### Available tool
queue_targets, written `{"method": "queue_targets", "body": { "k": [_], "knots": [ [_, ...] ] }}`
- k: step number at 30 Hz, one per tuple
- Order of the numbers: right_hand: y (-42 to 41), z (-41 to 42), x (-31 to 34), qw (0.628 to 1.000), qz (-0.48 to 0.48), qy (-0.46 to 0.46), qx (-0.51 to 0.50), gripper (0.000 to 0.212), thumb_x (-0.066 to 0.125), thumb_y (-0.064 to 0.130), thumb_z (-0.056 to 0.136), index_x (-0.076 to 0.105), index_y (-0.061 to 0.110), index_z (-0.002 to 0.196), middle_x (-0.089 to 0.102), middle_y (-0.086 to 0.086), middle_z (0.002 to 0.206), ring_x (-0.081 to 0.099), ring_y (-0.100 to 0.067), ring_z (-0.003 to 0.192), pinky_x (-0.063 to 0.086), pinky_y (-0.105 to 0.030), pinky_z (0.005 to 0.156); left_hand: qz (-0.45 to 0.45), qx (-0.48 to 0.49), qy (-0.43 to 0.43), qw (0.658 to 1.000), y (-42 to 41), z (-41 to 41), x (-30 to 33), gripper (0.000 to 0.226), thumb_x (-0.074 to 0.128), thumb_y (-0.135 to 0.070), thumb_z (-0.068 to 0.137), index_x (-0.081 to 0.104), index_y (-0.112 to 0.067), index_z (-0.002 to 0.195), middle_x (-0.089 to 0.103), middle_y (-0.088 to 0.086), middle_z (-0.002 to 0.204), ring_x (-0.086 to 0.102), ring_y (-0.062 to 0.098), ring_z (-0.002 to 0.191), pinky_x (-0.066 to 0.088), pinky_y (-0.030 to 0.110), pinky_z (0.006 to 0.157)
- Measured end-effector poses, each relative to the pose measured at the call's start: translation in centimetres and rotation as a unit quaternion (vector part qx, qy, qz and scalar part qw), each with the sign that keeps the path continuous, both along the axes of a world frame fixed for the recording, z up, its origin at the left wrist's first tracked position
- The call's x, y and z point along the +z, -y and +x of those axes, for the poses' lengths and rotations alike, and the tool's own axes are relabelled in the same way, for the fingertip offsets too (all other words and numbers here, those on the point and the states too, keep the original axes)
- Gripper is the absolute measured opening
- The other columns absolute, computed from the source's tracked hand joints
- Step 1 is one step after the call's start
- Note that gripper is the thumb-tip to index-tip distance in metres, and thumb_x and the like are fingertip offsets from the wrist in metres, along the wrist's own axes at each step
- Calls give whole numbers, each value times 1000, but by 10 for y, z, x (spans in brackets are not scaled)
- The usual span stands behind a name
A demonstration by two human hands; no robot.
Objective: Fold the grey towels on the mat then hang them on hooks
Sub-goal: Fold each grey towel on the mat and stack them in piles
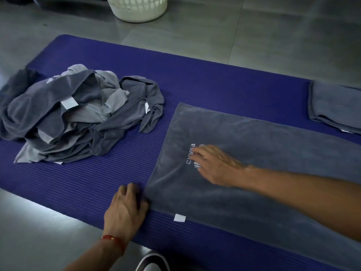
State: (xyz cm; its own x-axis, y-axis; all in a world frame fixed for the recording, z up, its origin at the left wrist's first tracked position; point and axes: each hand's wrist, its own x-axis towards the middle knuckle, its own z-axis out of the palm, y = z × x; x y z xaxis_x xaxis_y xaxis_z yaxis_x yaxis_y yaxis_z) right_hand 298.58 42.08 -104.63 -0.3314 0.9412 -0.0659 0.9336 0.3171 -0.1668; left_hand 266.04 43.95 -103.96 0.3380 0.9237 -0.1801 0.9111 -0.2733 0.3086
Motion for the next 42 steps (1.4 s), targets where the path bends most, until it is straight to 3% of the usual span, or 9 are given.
{"method": "queue_targets", "body": {
  "k": [5,11,16,22,27,33,37,40,42],
  "knots": [
    [134,21,16,989,-52,77,114,22,55,32,90,55,22,109,55,1,107,56,-22,95,50,-38,87,105,-337,35,935,47,58,-2,33,61,-44,74,63,-24,100,59,2,98,60,27,83,52,39,66],
    [259,56,17,980,-122,113,-111,66,83,40,56,58,28,115,56,4,106,65,-14,87,57,-26,70,164,-531,12,831,75,120,-19,27,51,-31,74,69,-21,92,65,3,97,62,24,84,46,36,72],
    [291,64,23,961,-132,163,-180,58,90,31,42,63,24,93,61,2,88,65,-17,74,51,-28,49,228,-624,-40,746,70,136,-12,24,45,-16,73,67,-17,64,63,5,71,59,26,63,50,31,58],
    [288,58,24,962,-84,211,-150,49,88,12,38,69,16,83,63,-1,73,62,-21,59,42,-27,44,250,-647,-71,717,76,146,-7,29,40,-13,67,67,-16,57,60,4,63,59,26,57,48,29,53],
    [285,66,17,973,-69,183,-120,39,79,34,54,61,20,86,61,1,77,62,-20,61,44,-30,48,289,-630,-29,720,77,140,3,23,44,-9,76,63,-16,67,54,7,70,53,29,65,47,39,66],
    [284,65,12,969,-59,226,-77,36,86,21,50,63,22,78,60,4,64,57,-16,45,25,-25,49,272,-625,-79,727,86,132,4,17,50,-10,78,64,-17,70,53,7,72,50,28,63,35,41,69],
    [304,65,29,983,-79,120,-117,23,63,41,71,60,25,88,62,7,78,63,-17,57,41,-27,50,211,-646,-122,723,96,145,9,3,62,-15,67,64,-16,65,52,8,69,49,28,59,33,40,63],
    [331,98,48,918,-102,43,-380,36,34,49,87,58,24,98,67,2,101,70,-25,87,51,-34,69,184,-660,-115,719,100,181,27,15,69,-28,61,63,-19,73,55,8,75,53,30,65,41,43,66],
    [366,139,55,794,-122,4,-596,36,39,48,94,59,21,106,69,-6,115,67,-33,104,51,-39,84,200,-684,-98,695,96,217,39,20,59,-31,70,66,-19,84,61,11,89,58,32,77,47,48,74]
  ]
}}
